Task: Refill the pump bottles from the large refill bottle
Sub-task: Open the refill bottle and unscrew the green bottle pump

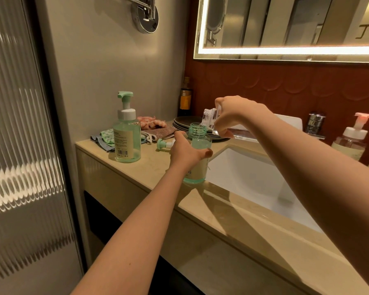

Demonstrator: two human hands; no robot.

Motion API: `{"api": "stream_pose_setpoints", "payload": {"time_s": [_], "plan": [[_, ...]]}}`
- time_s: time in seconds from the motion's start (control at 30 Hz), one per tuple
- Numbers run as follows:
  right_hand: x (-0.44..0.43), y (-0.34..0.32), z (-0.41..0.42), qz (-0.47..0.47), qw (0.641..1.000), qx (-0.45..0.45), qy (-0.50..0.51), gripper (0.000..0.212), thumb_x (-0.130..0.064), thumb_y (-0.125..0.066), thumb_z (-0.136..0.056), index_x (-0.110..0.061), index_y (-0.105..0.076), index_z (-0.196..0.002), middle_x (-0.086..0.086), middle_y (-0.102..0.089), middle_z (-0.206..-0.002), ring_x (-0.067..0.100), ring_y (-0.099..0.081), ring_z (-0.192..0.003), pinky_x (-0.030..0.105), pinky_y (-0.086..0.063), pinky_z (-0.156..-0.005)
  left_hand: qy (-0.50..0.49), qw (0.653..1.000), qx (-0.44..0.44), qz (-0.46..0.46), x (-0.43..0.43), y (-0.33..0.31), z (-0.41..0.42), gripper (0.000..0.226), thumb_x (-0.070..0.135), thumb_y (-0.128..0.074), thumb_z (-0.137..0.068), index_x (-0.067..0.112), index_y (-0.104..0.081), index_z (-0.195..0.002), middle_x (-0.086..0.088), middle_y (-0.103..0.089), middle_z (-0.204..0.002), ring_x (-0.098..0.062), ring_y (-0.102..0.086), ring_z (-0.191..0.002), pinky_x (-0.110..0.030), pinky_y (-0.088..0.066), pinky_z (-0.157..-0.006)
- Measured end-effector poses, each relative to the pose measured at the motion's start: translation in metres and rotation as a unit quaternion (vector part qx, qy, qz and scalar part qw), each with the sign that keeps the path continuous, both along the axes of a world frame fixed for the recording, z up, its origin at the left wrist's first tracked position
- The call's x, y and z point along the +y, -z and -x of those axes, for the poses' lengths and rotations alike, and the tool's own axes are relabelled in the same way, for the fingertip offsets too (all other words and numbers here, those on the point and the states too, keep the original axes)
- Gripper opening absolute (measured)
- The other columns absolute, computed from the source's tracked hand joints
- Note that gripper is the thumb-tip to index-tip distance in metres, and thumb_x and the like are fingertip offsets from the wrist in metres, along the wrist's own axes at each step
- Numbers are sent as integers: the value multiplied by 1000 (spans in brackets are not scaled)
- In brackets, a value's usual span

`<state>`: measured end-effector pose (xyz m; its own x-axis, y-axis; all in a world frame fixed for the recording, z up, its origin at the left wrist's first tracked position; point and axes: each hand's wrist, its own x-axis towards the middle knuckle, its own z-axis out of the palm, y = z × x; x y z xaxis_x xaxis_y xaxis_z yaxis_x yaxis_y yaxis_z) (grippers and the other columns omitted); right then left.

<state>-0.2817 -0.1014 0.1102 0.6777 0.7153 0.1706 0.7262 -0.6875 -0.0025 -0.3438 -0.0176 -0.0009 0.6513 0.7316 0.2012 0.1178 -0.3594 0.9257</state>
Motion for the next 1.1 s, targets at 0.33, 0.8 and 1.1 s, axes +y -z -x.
{"api": "stream_pose_setpoints", "payload": {"time_s": [0.33, 0.8, 1.1], "plan": [[0, 0, -1, 0, 1000, -2, 1, 54, -3, -69, -57, -18, -44, -103, 7, -53, -98, 26, -51, -94, 41, -49, -80, 1, 1000, 0, 0, 1, 1, 0, 83, 28, -78, -74, 12, -25, -136, -10, -45, -135, -28, -44, -123, -35, -41, -87], [1, 0, -4, -2, 1000, 6, -2, 53, -4, -69, -57, -17, -46, -103, 7, -53, -97, 26, -51, -95, 42, -49, -83, 0, 1000, -4, 1, 2, 2, -1, 81, 29, -78, -74, 12, -26, -135, -9, -46, -133, -27, -45, -121, -30, -38, -80], [0, 5, -7, -33, 999, 43, 4, 57, -4, -69, -57, -15, -44, -107, 7, -51, -103, 27, -49, -97, 31, -48, -67, -1, 1000, 0, -2, 1, 1, 0, 81, 27, -77, -75, 12, -25, -136, -10, -45, -135, -27, -44, -123, -32, -41, -84]]}}
